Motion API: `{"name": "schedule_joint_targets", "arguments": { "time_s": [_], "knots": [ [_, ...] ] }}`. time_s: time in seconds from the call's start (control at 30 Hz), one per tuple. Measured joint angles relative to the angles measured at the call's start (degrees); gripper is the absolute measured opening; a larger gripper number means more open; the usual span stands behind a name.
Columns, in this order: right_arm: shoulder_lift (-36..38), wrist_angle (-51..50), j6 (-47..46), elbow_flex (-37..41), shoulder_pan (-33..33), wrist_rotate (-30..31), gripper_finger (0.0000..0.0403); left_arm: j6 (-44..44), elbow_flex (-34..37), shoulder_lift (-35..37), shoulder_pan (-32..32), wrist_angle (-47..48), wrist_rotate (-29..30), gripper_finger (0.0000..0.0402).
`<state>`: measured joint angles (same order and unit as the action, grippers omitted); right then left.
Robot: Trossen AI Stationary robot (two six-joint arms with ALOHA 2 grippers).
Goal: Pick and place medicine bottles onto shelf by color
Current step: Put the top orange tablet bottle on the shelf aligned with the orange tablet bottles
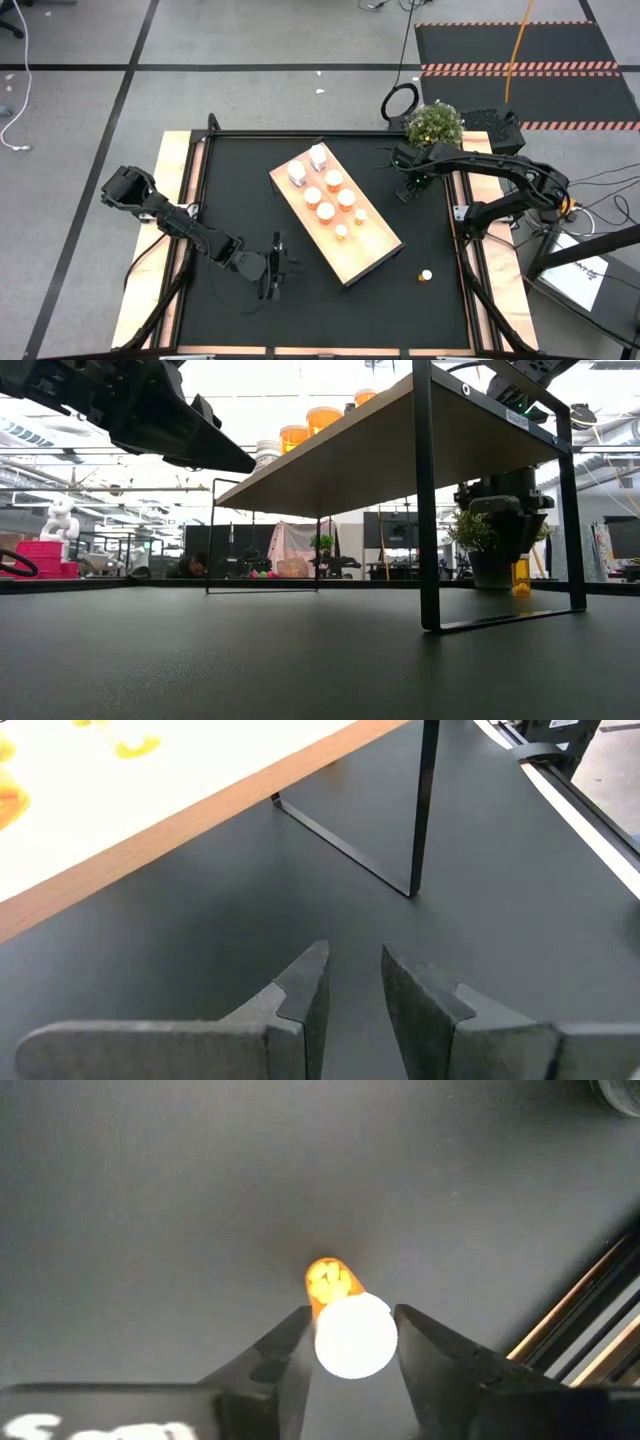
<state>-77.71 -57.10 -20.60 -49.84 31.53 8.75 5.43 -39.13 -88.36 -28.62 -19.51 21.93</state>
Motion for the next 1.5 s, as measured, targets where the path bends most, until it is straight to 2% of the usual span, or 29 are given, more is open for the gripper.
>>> {"name": "schedule_joint_targets", "arguments": {
  "time_s": [0.2, 0.53, 0.83, 1.1, 1.4, 1.5],
  "knots": [
    [0.0, -0.1, 0.1, 0.0, 0.0, 0.0, 0.0110, 0.0, 0.0, 0.0, 0.0, 0.0, 0.0, 0.0097],
    [3.4, -1.8, -0.6, -0.2, -1.3, -3.1, 0.0120, 0.4, 0.0, 0.6, -0.4, 0.5, 0.0, 0.0097],
    [11.7, -7.1, -4.7, -4.7, -6.3, -3.0, 0.0116, 2.5, -1.7, 10.1, -3.4, 10.3, 0.0, 0.0097],
    [17.4, -7.1, -6.8, -11.7, -13.3, -3.0, 0.0118, 1.8, -1.9, 15.7, -3.9, 10.7, 3.3, 0.0097],
    [18.9, 4.0, -3.4, -17.6, -22.6, -2.9, 0.0118, 2.2, -12.3, 14.7, -1.3, 24.9, 4.2, 0.0127],
    [18.5, 7.2, -2.2, -18.7, -25.7, -2.8, 0.0118, 2.3, -15.7, 14.8, -1.3, 26.8, 4.9, 0.0139]
  ]
}}
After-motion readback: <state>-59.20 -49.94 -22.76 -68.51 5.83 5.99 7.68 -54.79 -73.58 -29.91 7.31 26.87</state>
